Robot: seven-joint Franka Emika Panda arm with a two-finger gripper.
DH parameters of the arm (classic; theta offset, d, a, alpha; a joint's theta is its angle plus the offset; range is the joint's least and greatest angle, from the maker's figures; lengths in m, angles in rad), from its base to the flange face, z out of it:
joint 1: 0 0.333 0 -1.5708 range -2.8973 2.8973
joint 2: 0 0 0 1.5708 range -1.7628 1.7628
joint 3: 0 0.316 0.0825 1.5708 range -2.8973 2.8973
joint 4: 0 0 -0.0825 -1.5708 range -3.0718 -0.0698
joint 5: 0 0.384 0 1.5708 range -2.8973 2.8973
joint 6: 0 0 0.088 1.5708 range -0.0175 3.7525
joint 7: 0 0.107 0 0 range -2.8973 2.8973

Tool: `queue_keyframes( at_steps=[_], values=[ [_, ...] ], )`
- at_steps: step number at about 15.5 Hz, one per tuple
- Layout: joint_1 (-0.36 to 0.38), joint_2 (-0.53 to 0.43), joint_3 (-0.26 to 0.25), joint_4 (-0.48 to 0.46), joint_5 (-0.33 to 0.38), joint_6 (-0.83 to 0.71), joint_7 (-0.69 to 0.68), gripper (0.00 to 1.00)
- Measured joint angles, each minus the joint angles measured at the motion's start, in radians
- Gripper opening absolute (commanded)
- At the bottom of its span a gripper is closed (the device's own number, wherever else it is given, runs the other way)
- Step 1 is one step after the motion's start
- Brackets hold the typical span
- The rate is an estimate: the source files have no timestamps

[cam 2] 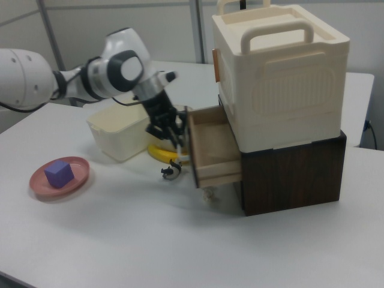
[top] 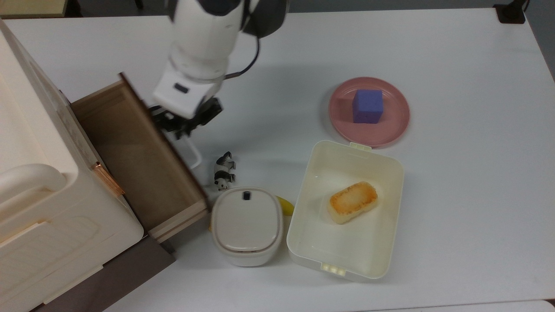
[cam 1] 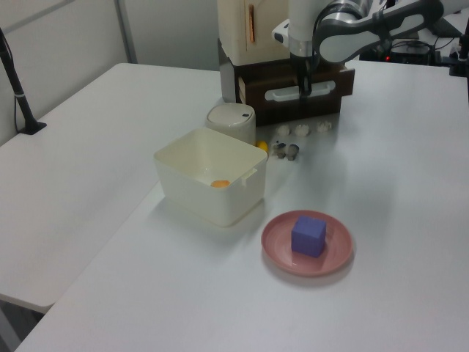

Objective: Slide the drawer open
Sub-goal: 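Hook the drawer handle and pull the drawer outward, then release the handle and lift the gripper away from the drawer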

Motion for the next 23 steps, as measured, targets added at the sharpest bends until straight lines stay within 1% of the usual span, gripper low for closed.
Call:
queue_keyframes(
  at_steps=[1,2,3,4,5,6,8,10,13,15,17,19,20,23],
  values=[
    [0.03,-0.015,0.001,-0.009,0.021,-0.04,0.001,0.16],
    [0.053,-0.026,0.001,-0.016,0.039,-0.067,0.001,0.62],
    [0.066,-0.034,0.001,-0.018,0.045,-0.078,0.006,0.77],
    [0.068,-0.038,0.0,-0.019,0.056,-0.081,0.014,0.86],
    [0.067,-0.041,-0.002,-0.019,0.077,-0.082,0.025,1.0],
    [0.066,-0.044,-0.002,-0.02,0.108,-0.082,0.045,1.0],
    [0.07,-0.049,0.003,-0.021,0.139,-0.084,0.066,1.0],
    [0.078,-0.058,0.005,-0.019,0.146,-0.088,0.093,1.0],
    [0.073,-0.082,0.003,-0.017,0.146,-0.092,0.177,1.0],
    [0.069,-0.117,0.001,-0.008,0.148,-0.155,0.252,1.0],
    [0.071,-0.144,0.004,0.018,0.153,-0.257,0.337,1.0],
    [0.077,-0.169,0.007,0.037,0.188,-0.322,0.414,1.0],
    [0.078,-0.193,0.01,0.041,0.23,-0.35,0.463,1.0],
    [0.073,-0.222,0.01,0.04,0.245,-0.387,0.538,1.0]
  ],
)
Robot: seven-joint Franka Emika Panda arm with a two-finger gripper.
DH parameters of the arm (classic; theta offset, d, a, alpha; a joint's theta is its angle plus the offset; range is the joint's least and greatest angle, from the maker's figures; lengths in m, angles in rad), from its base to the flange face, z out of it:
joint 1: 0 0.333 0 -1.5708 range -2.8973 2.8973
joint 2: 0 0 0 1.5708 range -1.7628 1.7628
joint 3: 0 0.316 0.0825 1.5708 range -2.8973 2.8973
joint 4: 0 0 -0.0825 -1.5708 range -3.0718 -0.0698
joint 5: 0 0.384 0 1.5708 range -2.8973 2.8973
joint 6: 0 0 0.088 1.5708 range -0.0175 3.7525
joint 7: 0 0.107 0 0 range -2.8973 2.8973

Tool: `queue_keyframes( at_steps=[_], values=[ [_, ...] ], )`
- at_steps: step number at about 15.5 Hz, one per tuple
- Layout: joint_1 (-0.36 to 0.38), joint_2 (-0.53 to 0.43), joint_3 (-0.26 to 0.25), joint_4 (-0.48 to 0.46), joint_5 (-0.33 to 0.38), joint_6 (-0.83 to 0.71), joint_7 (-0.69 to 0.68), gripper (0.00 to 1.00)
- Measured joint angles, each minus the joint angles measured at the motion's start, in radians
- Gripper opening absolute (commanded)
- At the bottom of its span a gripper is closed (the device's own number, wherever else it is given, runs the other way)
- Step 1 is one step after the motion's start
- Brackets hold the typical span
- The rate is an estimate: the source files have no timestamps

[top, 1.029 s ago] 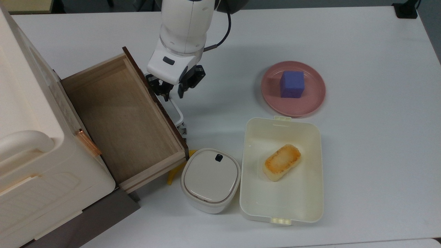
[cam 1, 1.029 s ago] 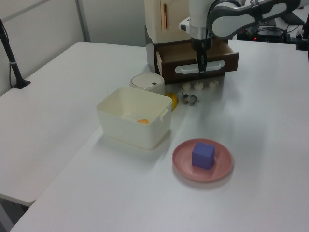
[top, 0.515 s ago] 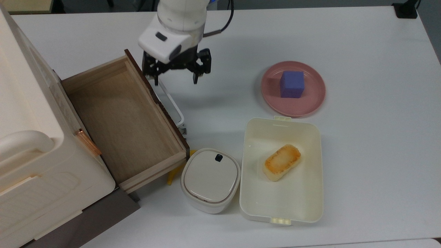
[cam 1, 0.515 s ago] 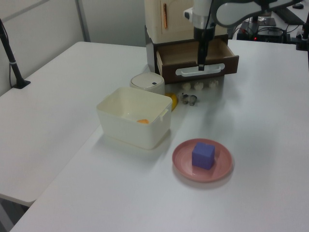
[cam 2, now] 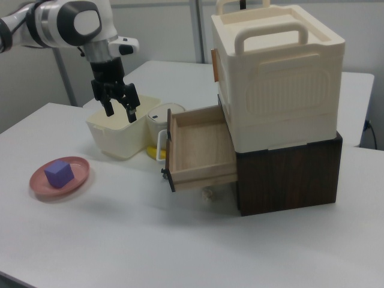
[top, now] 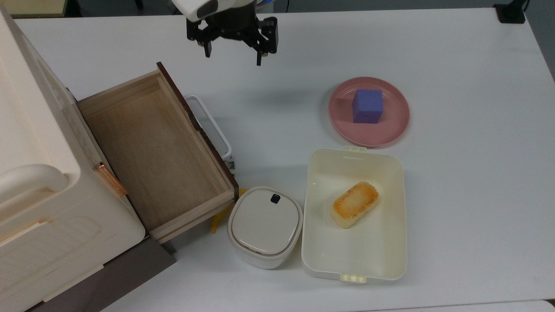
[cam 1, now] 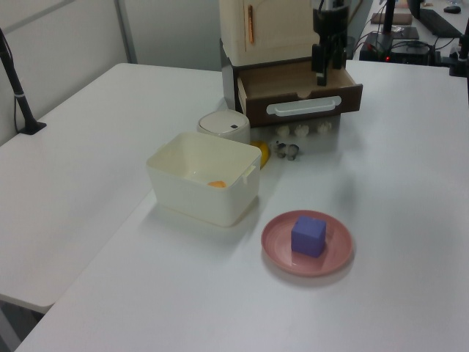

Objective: Slide the drawer open
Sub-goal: 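Release the handle and lift the gripper away from the drawer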

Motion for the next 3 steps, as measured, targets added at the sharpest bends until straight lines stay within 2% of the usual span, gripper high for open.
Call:
queue_keyframes(
  at_steps=[3],
  values=[
    [-0.003,-0.031,-0.001,-0.01,0.0,-0.019,0.037,1.0]
  ],
)
